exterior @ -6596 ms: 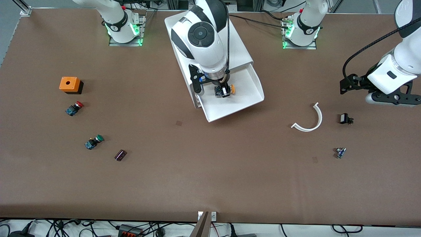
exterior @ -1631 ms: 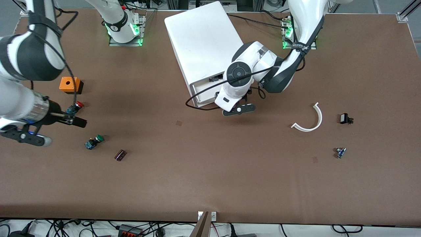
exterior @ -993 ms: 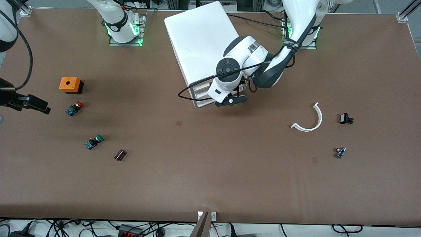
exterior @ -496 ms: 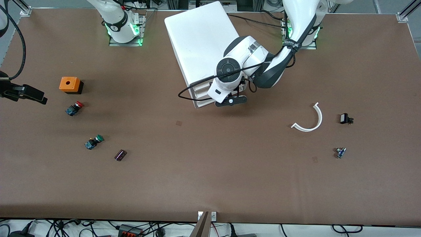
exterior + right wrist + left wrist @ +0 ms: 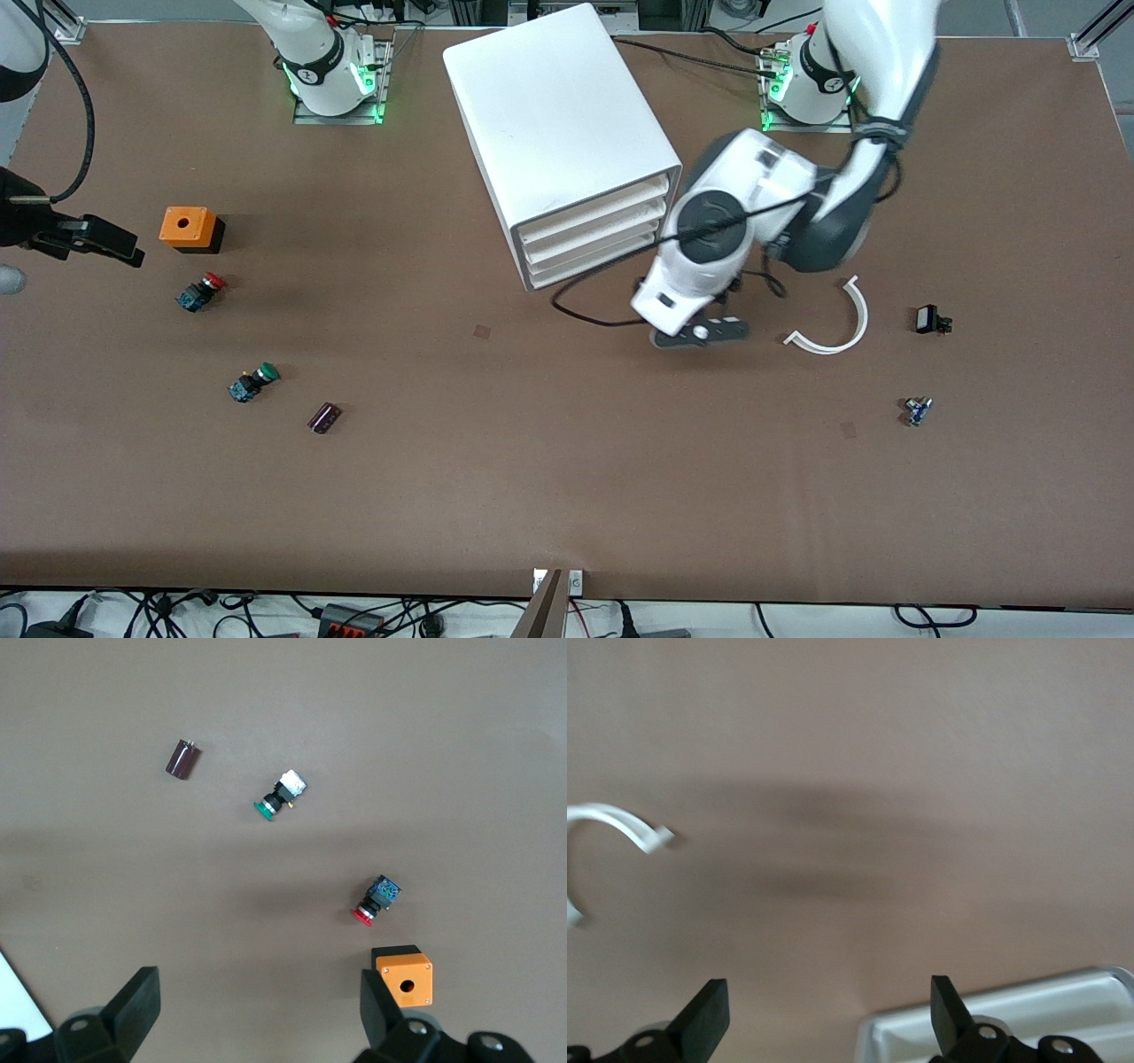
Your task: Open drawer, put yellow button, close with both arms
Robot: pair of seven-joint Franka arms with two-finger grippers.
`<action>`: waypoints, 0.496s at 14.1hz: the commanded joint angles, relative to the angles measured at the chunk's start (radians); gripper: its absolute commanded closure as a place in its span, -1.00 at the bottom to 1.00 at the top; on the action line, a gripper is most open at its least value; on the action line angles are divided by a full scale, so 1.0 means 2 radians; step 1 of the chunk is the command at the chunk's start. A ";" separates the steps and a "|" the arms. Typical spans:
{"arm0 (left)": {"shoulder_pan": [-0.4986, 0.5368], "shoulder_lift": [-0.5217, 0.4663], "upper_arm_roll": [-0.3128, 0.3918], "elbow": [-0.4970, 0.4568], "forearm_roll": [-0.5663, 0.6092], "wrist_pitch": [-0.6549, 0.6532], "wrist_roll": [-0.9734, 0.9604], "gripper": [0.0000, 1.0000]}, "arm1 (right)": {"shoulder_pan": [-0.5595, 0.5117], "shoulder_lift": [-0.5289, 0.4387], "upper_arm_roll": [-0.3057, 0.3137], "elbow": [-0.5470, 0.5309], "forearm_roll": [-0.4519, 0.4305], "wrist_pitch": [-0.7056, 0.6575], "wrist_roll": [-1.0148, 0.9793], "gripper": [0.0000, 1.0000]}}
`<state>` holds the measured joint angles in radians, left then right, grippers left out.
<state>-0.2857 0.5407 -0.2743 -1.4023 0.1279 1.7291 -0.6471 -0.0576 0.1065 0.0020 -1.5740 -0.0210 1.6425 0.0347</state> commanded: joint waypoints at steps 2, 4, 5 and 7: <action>0.068 -0.022 -0.003 0.021 0.014 -0.052 0.116 -1.00 | -0.003 -0.020 0.006 -0.017 -0.009 0.008 -0.009 -1.00; 0.103 -0.034 -0.003 0.031 0.013 -0.056 0.168 -1.00 | -0.005 -0.017 0.004 -0.006 -0.005 0.006 -0.023 -1.00; 0.120 -0.042 -0.004 0.034 0.013 -0.057 0.197 -1.00 | -0.006 -0.016 0.002 -0.001 -0.004 0.006 -0.023 -1.00; 0.162 -0.055 -0.007 0.035 0.005 -0.055 0.257 -1.00 | -0.004 -0.019 0.004 -0.001 -0.003 -0.004 -0.015 -1.00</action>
<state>-0.0284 0.4674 -0.2707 -1.3327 0.1367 1.6372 -0.2408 -0.0596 0.0851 0.0014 -1.5738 -0.0217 1.6470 0.0164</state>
